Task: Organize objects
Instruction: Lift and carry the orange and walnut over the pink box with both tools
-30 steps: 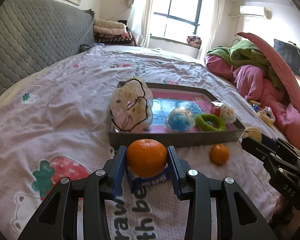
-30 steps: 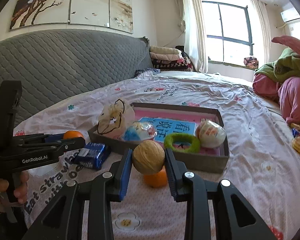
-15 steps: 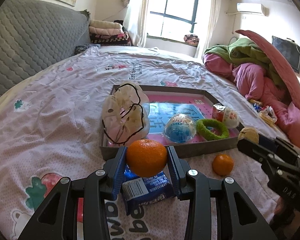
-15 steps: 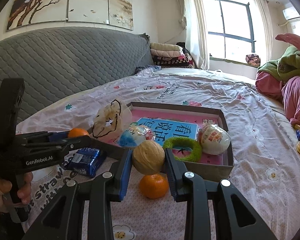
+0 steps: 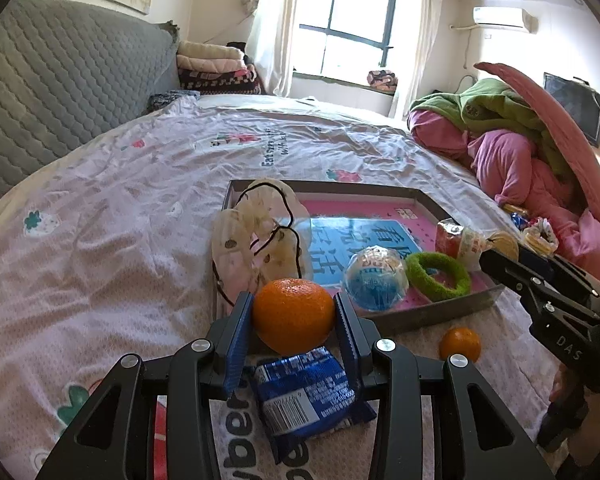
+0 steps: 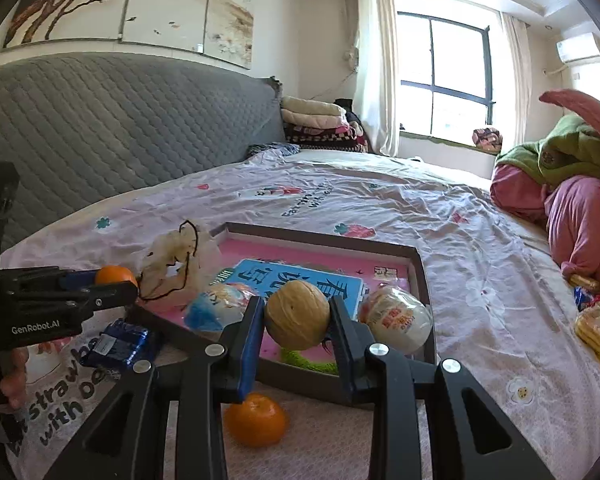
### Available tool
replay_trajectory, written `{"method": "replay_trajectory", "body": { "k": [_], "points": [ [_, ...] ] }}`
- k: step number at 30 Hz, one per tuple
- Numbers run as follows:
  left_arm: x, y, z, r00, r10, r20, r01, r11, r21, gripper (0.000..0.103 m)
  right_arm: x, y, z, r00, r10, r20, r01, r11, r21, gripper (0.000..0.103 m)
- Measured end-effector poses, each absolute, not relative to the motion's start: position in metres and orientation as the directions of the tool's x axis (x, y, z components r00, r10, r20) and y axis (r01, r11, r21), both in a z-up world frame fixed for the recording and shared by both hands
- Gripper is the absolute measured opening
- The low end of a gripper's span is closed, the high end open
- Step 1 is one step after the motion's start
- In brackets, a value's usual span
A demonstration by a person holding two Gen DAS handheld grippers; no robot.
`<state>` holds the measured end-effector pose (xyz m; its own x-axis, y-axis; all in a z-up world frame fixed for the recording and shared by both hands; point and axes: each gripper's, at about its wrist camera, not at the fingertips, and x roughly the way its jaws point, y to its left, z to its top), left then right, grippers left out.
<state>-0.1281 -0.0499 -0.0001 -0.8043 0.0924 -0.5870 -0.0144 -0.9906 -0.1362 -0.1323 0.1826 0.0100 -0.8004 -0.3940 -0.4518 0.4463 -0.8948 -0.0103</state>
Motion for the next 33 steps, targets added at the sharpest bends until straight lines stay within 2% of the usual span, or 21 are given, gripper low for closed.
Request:
{"method": "replay_trajectory", "body": {
  "k": [21,33],
  "points": [
    [-0.160,-0.065,-0.001,-0.795,0.081,-0.601,0.017,-0.988,-0.155,0.041,-0.150,0.190,-0.002,-0.793,-0.358,-0.493,0.406,-0.914,0.010,0.033],
    [-0.184,-0.060,-0.010,-0.767,0.129,-0.628,-0.031,-0.986,-0.165,0.041,-0.164,0.179,-0.009,-0.768,-0.324,-0.552,0.397,-0.918,-0.014,0.033]
  ]
}}
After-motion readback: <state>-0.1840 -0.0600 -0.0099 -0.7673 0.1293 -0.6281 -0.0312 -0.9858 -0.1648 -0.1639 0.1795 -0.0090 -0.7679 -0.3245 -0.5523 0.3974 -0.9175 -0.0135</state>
